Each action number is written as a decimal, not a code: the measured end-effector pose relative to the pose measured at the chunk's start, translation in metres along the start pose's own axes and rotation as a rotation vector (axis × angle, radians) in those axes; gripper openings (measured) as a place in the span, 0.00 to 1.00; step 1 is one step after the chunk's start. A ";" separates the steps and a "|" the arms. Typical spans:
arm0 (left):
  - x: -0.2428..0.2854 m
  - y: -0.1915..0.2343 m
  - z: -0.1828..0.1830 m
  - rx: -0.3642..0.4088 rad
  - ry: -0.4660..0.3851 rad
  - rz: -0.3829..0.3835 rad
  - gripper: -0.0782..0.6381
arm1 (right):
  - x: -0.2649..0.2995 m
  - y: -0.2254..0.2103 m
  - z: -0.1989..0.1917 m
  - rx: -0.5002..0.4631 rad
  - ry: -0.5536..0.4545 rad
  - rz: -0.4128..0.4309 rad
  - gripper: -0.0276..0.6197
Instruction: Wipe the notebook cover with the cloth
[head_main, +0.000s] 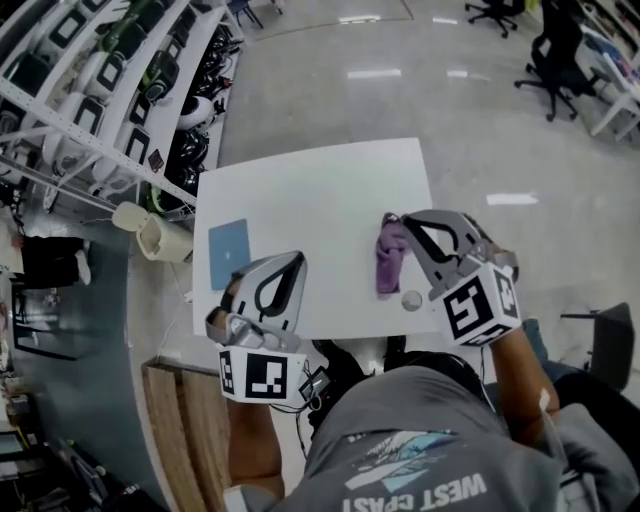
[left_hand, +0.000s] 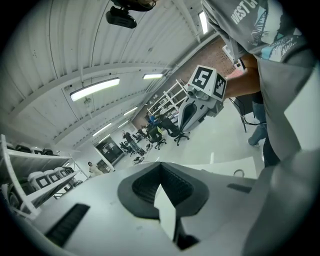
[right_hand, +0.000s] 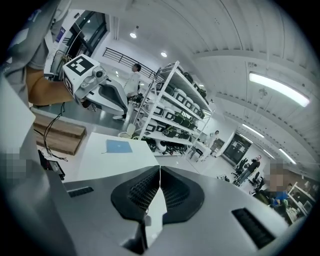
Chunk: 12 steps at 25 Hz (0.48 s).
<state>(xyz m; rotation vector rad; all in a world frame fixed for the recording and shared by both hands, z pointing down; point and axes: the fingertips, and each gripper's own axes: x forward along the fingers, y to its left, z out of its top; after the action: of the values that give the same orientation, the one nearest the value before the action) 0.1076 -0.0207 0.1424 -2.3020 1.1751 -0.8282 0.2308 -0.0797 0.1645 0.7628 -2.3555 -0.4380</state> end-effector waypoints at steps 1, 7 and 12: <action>0.000 0.004 -0.003 0.007 0.005 -0.003 0.11 | 0.004 0.001 0.000 0.004 0.006 -0.003 0.09; 0.004 0.016 -0.027 -0.025 -0.012 -0.029 0.11 | 0.030 0.012 -0.005 0.048 0.045 0.005 0.09; 0.009 0.017 -0.052 -0.050 0.005 -0.065 0.11 | 0.055 0.017 -0.022 0.073 0.098 0.017 0.09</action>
<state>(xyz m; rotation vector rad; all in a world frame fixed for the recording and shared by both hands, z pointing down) 0.0671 -0.0426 0.1731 -2.3905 1.1411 -0.8375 0.2022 -0.1033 0.2140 0.7793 -2.2946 -0.3021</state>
